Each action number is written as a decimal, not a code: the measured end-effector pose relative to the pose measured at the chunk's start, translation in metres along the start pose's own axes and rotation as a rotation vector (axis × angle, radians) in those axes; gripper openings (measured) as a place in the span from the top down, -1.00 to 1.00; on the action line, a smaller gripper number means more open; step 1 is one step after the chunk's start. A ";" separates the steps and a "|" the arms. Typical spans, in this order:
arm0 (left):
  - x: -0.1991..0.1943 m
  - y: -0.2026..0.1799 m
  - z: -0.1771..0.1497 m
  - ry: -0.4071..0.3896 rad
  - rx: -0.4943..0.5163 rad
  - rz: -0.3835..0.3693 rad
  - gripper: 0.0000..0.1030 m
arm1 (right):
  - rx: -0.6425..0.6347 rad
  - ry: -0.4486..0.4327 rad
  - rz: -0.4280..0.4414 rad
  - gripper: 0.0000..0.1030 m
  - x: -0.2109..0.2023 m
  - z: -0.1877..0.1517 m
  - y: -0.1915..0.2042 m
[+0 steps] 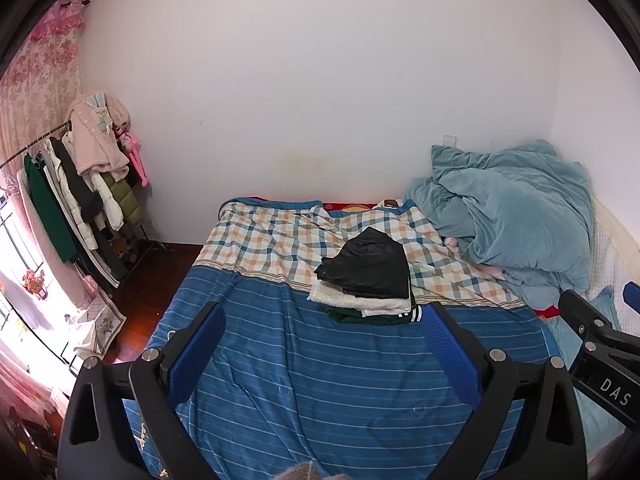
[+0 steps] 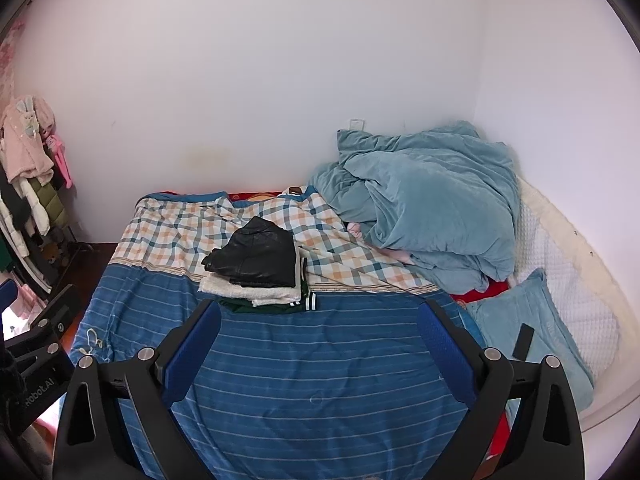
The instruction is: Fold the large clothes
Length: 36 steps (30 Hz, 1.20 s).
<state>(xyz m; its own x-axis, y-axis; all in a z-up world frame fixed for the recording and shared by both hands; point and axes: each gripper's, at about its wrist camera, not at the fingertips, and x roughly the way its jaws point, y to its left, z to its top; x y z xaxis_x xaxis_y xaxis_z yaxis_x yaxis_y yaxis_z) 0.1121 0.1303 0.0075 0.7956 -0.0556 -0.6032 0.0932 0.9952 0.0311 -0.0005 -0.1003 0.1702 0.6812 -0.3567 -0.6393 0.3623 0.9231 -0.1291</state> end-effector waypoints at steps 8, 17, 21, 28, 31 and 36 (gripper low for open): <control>0.000 0.001 0.000 0.001 0.001 0.000 -0.95 | 0.004 0.003 0.006 -0.94 0.001 -0.002 -0.001; 0.000 0.004 0.001 0.002 0.004 0.003 -0.95 | -0.002 0.007 0.016 -0.95 0.007 -0.001 0.002; 0.000 0.003 0.001 0.003 0.005 0.004 -0.95 | -0.004 0.008 0.016 -0.95 0.008 -0.002 0.004; 0.001 0.009 0.002 0.003 0.004 0.008 -0.95 | -0.004 0.010 0.020 -0.95 0.010 0.000 0.006; 0.003 0.015 0.004 0.003 0.000 0.011 -0.95 | -0.006 0.009 0.023 -0.95 0.011 0.001 0.007; 0.004 0.018 0.005 0.005 0.000 0.015 -0.95 | -0.014 0.007 0.033 -0.95 0.016 0.004 0.012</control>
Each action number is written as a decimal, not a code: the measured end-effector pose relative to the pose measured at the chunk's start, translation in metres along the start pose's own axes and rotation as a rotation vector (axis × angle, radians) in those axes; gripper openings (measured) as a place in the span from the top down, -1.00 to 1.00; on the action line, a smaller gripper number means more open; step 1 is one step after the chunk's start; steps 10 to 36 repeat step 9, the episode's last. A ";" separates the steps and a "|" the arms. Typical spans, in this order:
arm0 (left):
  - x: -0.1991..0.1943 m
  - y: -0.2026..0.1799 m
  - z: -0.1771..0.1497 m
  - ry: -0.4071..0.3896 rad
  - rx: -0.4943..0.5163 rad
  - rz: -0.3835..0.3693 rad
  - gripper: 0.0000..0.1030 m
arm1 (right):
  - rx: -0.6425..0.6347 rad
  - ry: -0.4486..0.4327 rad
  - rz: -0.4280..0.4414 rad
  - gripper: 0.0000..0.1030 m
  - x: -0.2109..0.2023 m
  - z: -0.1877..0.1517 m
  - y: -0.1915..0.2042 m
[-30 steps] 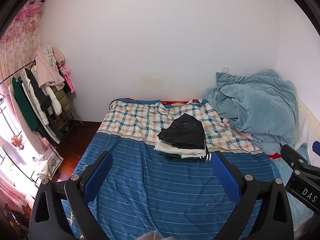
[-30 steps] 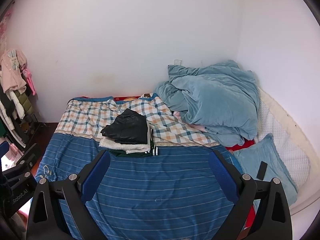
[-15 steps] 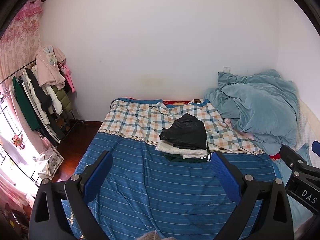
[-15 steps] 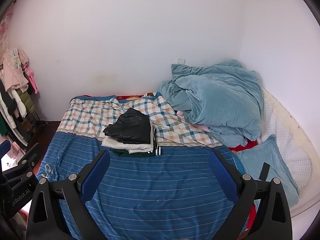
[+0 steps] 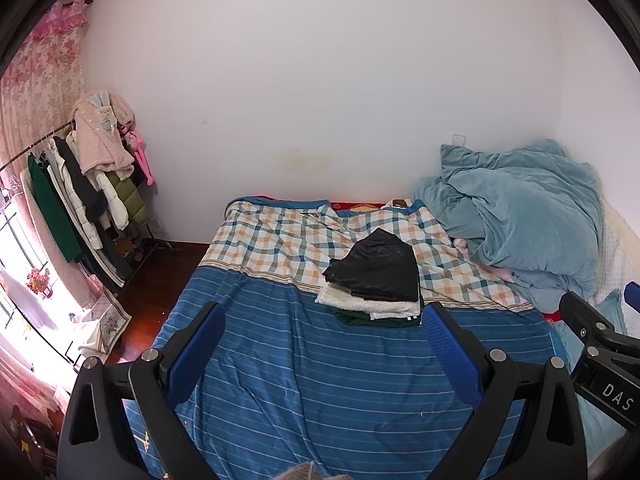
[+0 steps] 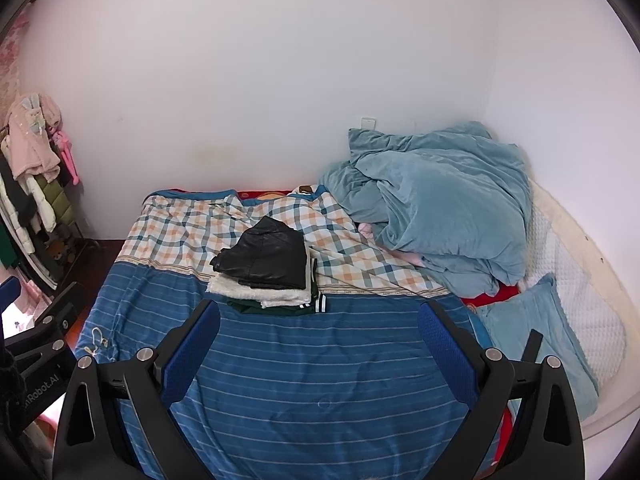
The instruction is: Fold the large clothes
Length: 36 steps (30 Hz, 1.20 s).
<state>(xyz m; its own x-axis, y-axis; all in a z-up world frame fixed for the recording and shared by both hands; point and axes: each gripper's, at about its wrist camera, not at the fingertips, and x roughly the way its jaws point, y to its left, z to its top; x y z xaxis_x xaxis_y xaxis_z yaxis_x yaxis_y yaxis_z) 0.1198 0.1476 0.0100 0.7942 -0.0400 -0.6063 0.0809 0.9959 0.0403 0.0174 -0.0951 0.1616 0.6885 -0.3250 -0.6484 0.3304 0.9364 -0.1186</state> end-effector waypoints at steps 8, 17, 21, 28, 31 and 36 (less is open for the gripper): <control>0.000 0.006 0.002 -0.005 -0.003 0.011 -0.95 | -0.009 0.001 0.008 -0.95 0.005 0.003 0.004; 0.000 0.008 0.002 -0.005 -0.005 0.010 -0.95 | -0.008 0.002 0.008 -0.95 0.005 0.003 0.004; 0.000 0.008 0.002 -0.005 -0.005 0.010 -0.95 | -0.008 0.002 0.008 -0.95 0.005 0.003 0.004; 0.000 0.008 0.002 -0.005 -0.005 0.010 -0.95 | -0.008 0.002 0.008 -0.95 0.005 0.003 0.004; 0.000 0.008 0.002 -0.005 -0.005 0.010 -0.95 | -0.008 0.002 0.008 -0.95 0.005 0.003 0.004; 0.000 0.008 0.002 -0.005 -0.005 0.010 -0.95 | -0.008 0.002 0.008 -0.95 0.005 0.003 0.004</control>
